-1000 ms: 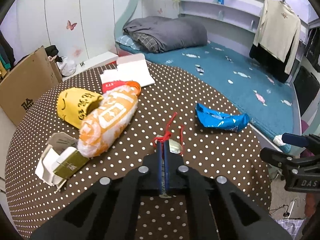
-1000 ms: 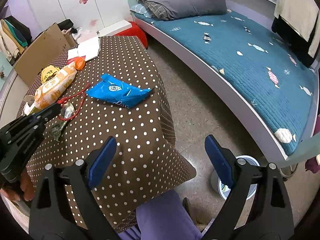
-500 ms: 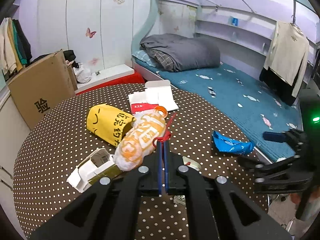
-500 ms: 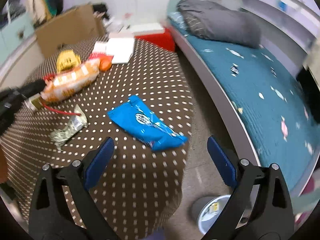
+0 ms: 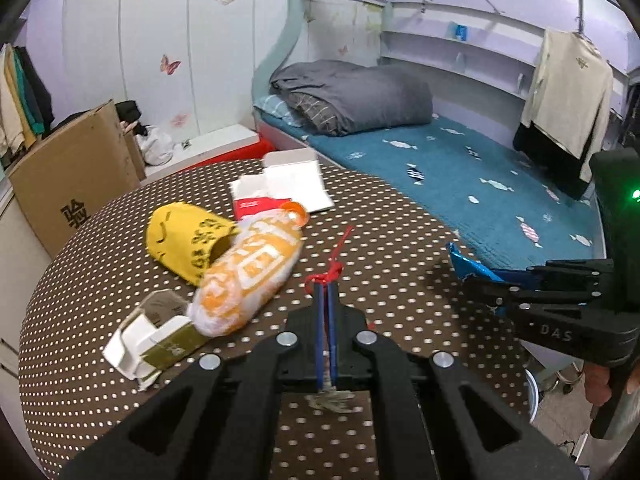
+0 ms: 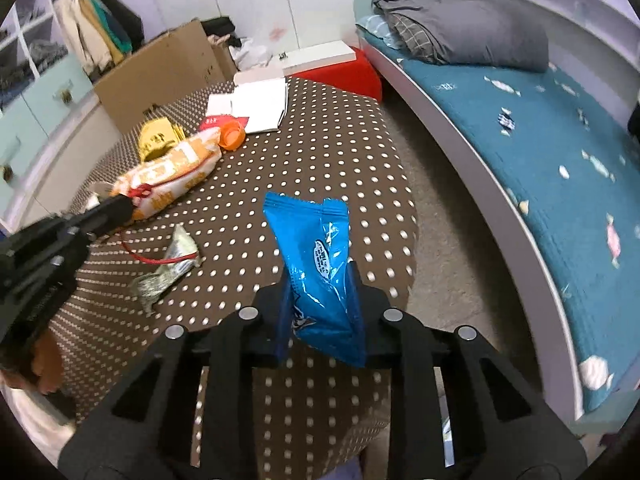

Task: Collect trash
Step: 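Carry the red string in the left gripper while the right carries the blue wrapper to the bin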

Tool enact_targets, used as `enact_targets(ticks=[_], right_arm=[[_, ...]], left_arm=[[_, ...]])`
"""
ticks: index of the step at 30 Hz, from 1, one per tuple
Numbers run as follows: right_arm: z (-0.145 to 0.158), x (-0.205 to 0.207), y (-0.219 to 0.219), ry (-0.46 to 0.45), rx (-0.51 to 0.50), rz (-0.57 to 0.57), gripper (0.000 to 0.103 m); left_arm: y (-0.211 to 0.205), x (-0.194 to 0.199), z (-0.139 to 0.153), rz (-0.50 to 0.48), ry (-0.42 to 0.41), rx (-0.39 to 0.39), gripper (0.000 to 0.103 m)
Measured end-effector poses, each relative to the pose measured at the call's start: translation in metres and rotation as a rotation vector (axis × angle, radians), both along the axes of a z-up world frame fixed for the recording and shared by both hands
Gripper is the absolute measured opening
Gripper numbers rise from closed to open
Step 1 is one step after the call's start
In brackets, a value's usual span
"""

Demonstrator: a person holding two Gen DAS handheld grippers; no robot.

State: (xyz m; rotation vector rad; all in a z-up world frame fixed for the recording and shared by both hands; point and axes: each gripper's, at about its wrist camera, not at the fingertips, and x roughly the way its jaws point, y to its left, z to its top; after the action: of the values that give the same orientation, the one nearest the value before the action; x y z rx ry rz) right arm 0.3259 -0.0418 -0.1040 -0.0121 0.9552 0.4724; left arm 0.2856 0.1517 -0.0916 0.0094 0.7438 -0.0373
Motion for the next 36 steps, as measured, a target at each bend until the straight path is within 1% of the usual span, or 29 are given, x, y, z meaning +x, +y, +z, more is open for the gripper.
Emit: enact_targets(ticks=[4, 13, 28, 36], right_arm=[[0.008, -0.009, -0.018, 0.011, 0.033, -0.033, 0.025], [0.021, -0.032, -0.067, -0.012, 0.040, -0.133, 0.025], [0.019, -0.074, -0.162, 0.017, 0.069, -0.324, 0.025], [0.013, -0.101, -0.217, 0.028, 0.081, -0.442, 0.025]], left_arm=[[-0.018, -0.003, 0.003, -0.030, -0.010, -0.006, 0.002], [-0.075, -0.013, 0.014, -0.133, -0.033, -0.013, 0.002], [-0.184, -0.031, 0.016, -0.338, -0.044, -0.005, 0.002], [-0.246, -0.040, 0.004, -0.457, -0.010, 0.007, 0.002]])
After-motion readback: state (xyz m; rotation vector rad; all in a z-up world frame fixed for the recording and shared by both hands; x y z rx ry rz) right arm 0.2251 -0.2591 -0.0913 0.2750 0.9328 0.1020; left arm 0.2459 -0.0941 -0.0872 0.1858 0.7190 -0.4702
